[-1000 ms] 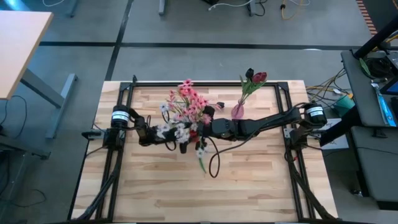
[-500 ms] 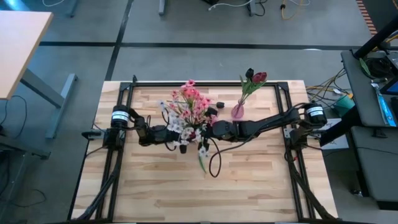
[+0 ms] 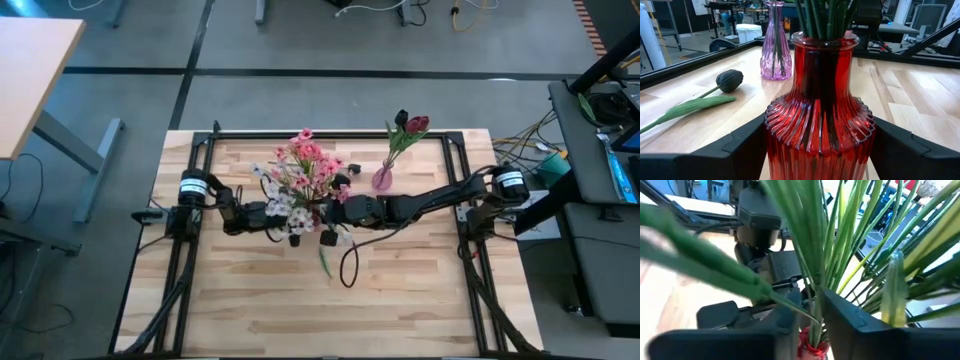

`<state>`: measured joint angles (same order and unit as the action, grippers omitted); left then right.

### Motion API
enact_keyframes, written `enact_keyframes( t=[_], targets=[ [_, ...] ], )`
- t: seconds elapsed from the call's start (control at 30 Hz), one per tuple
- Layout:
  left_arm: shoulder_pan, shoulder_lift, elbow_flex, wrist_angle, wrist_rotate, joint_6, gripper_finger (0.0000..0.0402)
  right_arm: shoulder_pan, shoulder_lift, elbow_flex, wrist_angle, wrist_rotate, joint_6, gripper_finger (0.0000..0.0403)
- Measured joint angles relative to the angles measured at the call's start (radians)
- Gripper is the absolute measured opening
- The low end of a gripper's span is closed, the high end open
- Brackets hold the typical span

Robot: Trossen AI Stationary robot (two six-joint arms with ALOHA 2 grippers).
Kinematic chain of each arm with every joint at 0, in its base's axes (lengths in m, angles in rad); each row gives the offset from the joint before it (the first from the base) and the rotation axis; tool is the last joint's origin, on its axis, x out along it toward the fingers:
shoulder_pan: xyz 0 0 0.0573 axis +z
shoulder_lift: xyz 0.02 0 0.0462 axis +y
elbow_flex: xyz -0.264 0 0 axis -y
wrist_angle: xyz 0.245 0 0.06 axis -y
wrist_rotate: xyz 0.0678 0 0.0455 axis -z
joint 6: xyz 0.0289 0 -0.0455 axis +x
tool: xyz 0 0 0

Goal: Sort flowers into vase by color
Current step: Put the white flowers into the red vase

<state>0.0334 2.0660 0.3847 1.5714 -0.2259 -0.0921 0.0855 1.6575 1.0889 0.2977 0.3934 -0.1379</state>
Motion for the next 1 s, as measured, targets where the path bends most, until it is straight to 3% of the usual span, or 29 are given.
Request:
enact_keyframes(
  t=[0.23, 0.43, 0.63, 1.0],
  targets=[
    [0.001, -0.002, -0.001, -0.001, -0.001, -0.013, 0.0278, 0.008, -0.022, 0.000, -0.016, -0.001, 0.035, 0.0154],
    [0.002, -0.002, -0.001, -0.001, -0.004, -0.045, 0.0278, 0.029, -0.078, 0.000, -0.085, -0.004, 0.098, 0.0197],
    [0.002, -0.003, 0.001, -0.001, -0.004, -0.057, 0.0279, 0.075, -0.150, 0.000, -0.141, -0.008, 0.115, 0.0216],
    [0.002, -0.005, 0.002, -0.003, -0.003, -0.065, 0.0280, 0.164, -0.341, 0.000, -0.230, -0.009, 0.112, 0.0215]
  ],
)
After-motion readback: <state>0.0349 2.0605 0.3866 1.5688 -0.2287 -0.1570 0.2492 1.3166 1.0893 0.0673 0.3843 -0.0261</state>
